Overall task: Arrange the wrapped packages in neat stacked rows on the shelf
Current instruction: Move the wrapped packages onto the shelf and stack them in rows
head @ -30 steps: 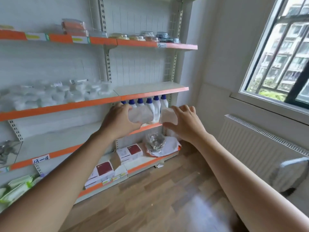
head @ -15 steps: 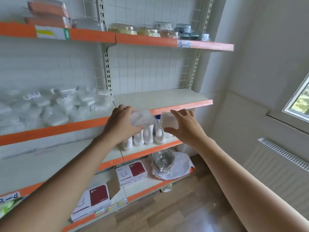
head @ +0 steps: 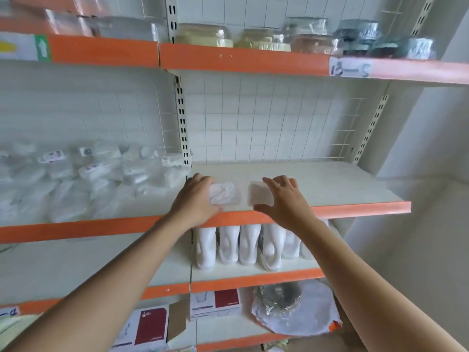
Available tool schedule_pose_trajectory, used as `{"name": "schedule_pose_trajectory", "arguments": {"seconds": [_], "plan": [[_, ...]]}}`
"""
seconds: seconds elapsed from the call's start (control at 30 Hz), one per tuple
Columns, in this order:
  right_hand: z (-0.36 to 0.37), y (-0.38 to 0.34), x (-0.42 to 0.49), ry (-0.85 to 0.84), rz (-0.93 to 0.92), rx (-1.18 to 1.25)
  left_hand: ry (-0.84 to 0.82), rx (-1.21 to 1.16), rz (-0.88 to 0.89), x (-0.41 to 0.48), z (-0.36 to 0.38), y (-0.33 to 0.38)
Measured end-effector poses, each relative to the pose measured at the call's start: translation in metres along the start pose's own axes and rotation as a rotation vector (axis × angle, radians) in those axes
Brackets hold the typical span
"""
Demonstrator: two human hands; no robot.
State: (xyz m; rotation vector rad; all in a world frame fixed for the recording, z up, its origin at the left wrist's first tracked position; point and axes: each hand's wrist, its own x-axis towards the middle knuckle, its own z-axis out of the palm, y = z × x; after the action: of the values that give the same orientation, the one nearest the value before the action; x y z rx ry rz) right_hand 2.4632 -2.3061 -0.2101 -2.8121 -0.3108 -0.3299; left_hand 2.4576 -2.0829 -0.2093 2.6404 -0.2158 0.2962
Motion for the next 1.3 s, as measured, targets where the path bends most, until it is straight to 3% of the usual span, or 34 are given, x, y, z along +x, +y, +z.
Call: {"name": "schedule_pose_trajectory", "arguments": {"seconds": [0.33, 0.8, 0.9, 1.1, 1.3], "plan": [[0.071, 0.037, 0.124, -0.179, -0.074, 0.005, -0.038, -0.041, -0.197, 0.089, 0.049, -0.039], [0.135, 0.062, 0.192, -0.356, 0.016, -0.077, -0.173, -0.107, -0.135, 0.179, 0.090, -0.097], [0.134, 0.061, 0.197, -0.336, -0.016, -0.062, -0.175, -0.161, -0.171, 0.185, 0.094, -0.100], [0.130, 0.047, 0.214, -0.207, -0.306, 0.158, -0.151, -0.368, -0.266, 0.193, 0.088, -0.096], [0.142, 0.041, 0.232, -0.153, -0.226, 0.416, -0.156, -0.547, -0.379, 0.198, 0.085, -0.099]]}}
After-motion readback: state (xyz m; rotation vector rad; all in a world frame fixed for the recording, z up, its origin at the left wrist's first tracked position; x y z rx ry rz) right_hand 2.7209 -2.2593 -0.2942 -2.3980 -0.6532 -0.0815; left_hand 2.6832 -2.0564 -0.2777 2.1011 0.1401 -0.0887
